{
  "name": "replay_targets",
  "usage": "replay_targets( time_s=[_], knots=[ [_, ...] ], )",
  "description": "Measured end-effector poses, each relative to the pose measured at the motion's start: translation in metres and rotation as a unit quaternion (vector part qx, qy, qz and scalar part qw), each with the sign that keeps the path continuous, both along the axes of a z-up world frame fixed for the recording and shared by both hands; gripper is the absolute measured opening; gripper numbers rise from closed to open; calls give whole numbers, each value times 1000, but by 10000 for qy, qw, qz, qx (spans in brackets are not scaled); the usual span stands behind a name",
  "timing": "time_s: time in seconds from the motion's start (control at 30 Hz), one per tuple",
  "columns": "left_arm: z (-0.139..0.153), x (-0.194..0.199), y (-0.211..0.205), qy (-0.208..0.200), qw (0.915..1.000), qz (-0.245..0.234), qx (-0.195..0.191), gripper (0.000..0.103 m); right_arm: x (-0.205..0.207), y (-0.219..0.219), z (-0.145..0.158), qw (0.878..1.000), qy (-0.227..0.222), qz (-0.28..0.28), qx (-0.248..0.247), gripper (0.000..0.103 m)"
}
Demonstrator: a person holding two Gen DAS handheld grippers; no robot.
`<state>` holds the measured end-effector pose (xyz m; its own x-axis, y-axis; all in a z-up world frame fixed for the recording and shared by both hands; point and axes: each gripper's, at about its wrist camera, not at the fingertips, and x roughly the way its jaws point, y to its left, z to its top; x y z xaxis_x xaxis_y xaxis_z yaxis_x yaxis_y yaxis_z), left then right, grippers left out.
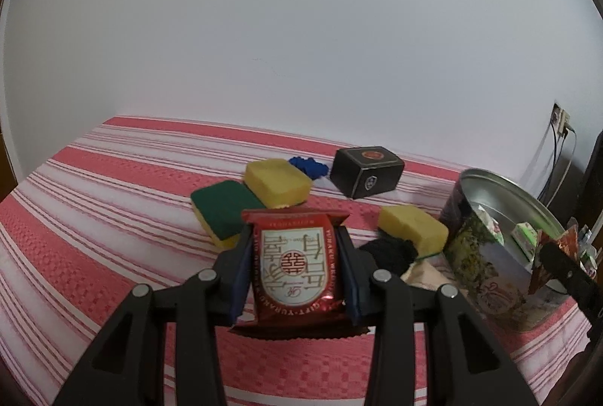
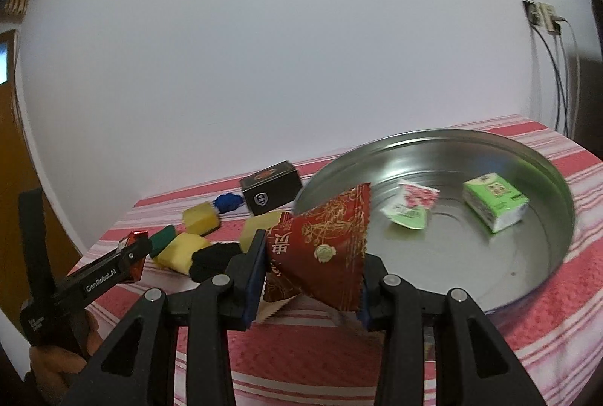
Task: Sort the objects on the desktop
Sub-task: 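Carry both red packets over the silver tin bowl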
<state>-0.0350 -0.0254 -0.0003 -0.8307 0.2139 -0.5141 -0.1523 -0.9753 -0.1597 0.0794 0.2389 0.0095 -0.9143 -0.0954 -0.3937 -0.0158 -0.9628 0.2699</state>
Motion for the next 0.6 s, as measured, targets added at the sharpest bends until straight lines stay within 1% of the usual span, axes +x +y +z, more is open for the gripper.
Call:
replay_targets(
  time_s=[0.1, 0.23, 0.5, 0.6],
  knots=[
    [4, 4, 6, 5, 10000, -72, -21, 40, 7, 8, 3, 9999, 30, -128, 77, 42],
    [9, 9, 16, -6, 9997, -225, 52, 40, 13, 13, 5, 9995, 92, -252, 160, 42],
    [15, 19, 44, 3, 9987, -508, 51, 40, 24, 28, 12, 9991, 138, -385, 91, 42],
    [19, 24, 57, 68, 9979, -639, -43, 40, 28, 35, 16, 9988, 166, -448, 90, 42]
  ],
)
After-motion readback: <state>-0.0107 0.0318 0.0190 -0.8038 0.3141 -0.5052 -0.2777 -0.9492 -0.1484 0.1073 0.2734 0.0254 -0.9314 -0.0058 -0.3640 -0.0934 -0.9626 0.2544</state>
